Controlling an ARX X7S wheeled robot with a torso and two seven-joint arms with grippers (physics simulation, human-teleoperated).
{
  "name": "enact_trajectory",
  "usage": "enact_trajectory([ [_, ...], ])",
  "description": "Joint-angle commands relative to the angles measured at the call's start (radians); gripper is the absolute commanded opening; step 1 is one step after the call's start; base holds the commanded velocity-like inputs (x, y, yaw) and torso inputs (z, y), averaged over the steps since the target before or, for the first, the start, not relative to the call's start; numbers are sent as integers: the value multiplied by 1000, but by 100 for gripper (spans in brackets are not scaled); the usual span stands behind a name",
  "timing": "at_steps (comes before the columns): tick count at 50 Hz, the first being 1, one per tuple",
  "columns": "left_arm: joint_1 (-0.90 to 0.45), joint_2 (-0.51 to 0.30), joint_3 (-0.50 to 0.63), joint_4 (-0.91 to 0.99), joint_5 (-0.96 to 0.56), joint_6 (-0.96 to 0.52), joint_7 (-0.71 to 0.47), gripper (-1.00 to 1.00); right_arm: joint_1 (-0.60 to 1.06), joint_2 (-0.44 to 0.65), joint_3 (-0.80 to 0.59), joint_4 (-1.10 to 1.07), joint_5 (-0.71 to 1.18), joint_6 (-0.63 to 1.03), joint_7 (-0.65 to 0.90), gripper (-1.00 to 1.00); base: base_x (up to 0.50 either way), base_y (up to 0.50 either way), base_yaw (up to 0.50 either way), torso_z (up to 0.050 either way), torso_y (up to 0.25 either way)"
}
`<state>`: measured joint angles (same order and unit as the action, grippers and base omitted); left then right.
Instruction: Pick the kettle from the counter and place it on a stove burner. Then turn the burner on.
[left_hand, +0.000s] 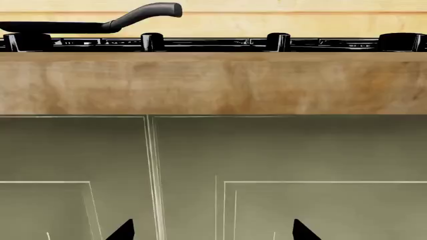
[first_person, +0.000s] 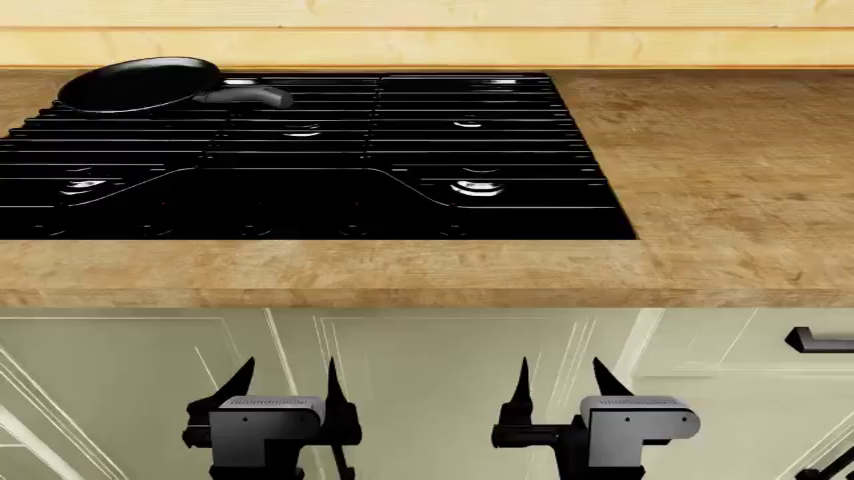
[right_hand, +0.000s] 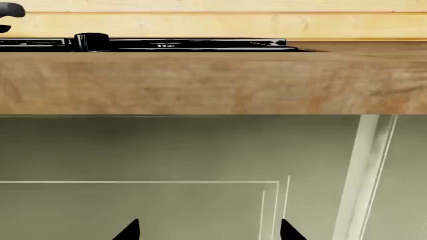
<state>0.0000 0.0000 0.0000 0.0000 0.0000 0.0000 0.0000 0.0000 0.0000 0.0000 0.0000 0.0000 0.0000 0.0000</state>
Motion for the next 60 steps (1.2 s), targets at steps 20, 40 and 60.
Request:
enact_trajectory([
  [20, -7, -59, 69, 2, -71, -13, -84, 100, 5, 60, -74, 7, 50, 14, 78, 100, 0, 275, 0, 0, 0],
  [40, -10, -84, 98, 2, -98, -15, -112, 100, 11, 83, -101, 11, 82, 10, 105, 100, 0, 500, 0, 0, 0],
  [60, -15, -103, 121, 0, -120, -14, -142, 100, 15, 104, -125, 14, 103, 7, 132, 100, 0, 500, 0, 0, 0],
])
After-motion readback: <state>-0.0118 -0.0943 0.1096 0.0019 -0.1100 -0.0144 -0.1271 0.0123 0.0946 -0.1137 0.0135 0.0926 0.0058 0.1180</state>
